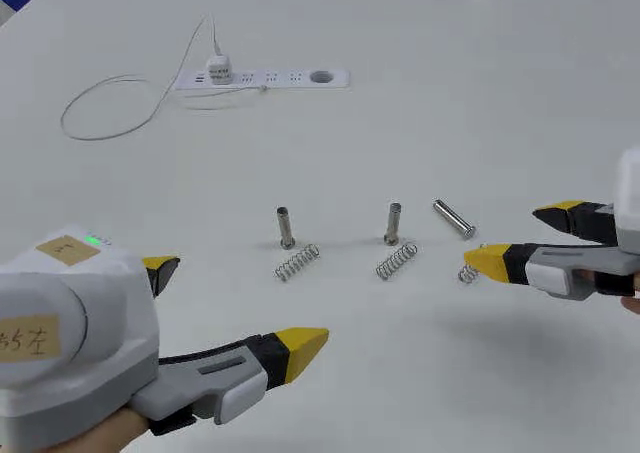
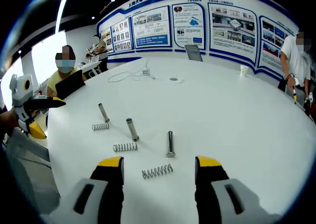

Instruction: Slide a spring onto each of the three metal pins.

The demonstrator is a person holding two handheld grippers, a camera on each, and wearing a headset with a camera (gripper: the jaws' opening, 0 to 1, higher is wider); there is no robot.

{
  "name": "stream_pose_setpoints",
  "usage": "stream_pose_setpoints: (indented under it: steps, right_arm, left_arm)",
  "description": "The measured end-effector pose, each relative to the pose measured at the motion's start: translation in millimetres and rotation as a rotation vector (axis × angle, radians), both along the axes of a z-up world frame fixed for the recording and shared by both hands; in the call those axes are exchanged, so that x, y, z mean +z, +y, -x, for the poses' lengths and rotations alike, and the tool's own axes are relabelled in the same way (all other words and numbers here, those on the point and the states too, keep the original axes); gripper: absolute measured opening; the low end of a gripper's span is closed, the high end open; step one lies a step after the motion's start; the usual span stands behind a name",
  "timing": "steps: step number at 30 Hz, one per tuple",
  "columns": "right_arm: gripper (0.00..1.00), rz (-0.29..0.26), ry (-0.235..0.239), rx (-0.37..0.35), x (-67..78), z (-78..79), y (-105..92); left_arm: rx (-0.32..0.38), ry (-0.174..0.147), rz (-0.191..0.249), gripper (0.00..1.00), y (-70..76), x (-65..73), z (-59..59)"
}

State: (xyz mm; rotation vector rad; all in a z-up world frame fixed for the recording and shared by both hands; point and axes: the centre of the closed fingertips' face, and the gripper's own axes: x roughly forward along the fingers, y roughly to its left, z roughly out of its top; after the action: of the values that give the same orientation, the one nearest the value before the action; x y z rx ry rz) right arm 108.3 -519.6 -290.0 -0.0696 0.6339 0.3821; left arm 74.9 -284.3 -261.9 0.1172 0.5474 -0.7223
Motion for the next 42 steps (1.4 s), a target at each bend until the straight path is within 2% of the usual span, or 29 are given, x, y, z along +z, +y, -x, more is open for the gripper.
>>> stream_pose_setpoints:
  steps: [7,11,17,22,29,35,42]
  right_arm:
    - [0.54,0.014,0.007,0.006,-9.1,-17.3,0.3]
    - [0.48,0.009,0.008,0.012,-12.9,-26.2,0.4]
    - [0.43,0.025,0.011,0.027,-18.8,-39.7,1.6]
    - [0.39,0.007,0.019,0.019,-22.9,-48.5,3.6]
    - [0.34,0.024,0.037,0.021,-32.7,-61.3,5.2]
    - [0.3,0.017,0.052,0.021,-38.6,-68.9,8.2]
    - [0.26,0.045,0.078,0.038,-48.9,-75.0,12.9]
  left_arm:
    - [0.005,-0.024,0.033,0.96,-3.7,3.0,-2.3]
    - [0.002,-0.029,0.034,0.97,-4.7,2.4,-2.7]
    - [-0.006,-0.024,0.032,0.96,-6.2,-0.2,-2.5]
    - [-0.01,-0.025,0.031,0.96,-7.7,-1.2,-3.9]
    - [-0.011,-0.017,0.025,0.95,-7.5,-4.2,-5.9]
    - [-0.016,-0.014,0.021,0.94,-7.3,-5.2,-8.0]
    - [-0.021,-0.002,0.022,0.93,-6.8,-7.1,-8.4]
